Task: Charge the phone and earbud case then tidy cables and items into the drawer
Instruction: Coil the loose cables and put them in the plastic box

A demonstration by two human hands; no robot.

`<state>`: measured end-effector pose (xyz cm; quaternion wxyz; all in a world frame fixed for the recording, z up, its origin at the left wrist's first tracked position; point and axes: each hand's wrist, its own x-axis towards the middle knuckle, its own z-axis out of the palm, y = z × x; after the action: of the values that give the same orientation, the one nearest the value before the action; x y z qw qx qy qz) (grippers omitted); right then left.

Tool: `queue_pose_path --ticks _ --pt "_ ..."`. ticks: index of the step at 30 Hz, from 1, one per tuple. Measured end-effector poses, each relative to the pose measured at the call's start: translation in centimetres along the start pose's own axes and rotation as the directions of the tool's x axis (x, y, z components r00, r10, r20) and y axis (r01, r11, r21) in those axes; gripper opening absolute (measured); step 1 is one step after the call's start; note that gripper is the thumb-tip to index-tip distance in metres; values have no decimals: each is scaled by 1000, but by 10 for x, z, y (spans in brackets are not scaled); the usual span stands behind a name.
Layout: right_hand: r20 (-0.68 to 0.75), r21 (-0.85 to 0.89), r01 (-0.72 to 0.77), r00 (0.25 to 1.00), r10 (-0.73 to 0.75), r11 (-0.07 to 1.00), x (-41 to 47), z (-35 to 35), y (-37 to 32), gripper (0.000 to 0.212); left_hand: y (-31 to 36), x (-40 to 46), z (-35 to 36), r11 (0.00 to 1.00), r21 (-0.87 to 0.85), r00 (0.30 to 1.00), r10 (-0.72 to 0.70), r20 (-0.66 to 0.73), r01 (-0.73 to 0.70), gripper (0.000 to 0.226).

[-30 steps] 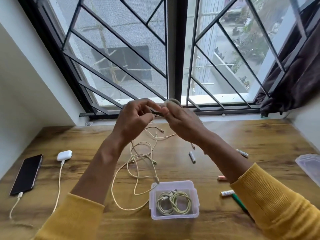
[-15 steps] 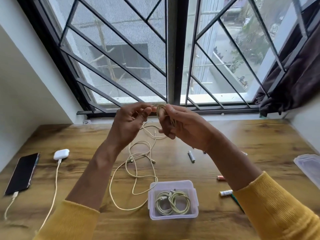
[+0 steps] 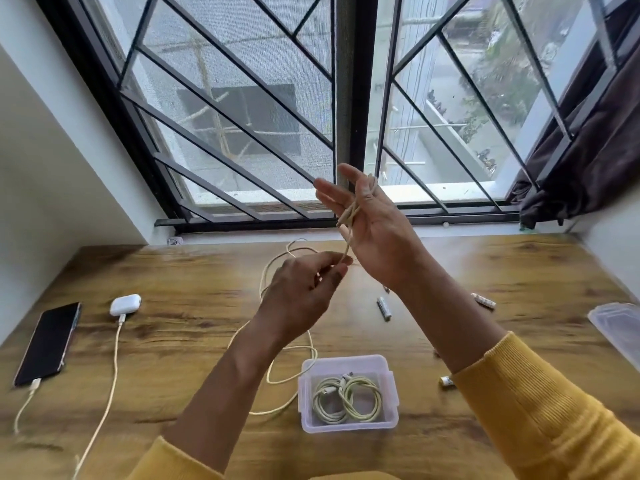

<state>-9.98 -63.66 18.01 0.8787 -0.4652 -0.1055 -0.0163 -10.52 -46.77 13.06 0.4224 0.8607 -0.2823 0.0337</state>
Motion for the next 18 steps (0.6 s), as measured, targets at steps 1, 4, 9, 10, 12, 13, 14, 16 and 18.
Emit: queue_pose_path --ticks 1,4,9,10,12,13,14,16,18 --pt "-19 -48 -5 1000 4 999 -1 -2 2 42 3 -1 -2 999 22 1000 22 19 -23 29" --pt "-47 -285 4 999 -18 958 -7 -6 12 41 13 1 -12 988 113 995 97 39 -101 28" --pt "-53 -590 -38 999 9 807 -16 -6 28 30 24 8 -41 968 194 986 153 59 -162 14" --pt "-49 -635 -48 999 22 771 -17 -7 29 29 24 10 -47 967 198 986 153 58 -162 11" --pt "-17 -682 -69 997 79 728 -22 -5 28 32 21 13 -59 972 195 991 128 40 -134 10" --pt "6 -687 -79 993 115 723 -24 -2 26 40 19 14 -64 979 175 994 105 26 -108 12" --pt "26 -688 -96 987 156 720 -27 3 22 52 18 14 -68 986 144 997 82 18 -83 14" --pt "48 -686 -150 967 250 712 -32 9 17 71 17 15 -73 994 92 998 58 10 -58 13" --pt "79 -665 -193 943 325 722 -33 10 14 84 14 16 -75 998 41 999 49 -16 -48 11"
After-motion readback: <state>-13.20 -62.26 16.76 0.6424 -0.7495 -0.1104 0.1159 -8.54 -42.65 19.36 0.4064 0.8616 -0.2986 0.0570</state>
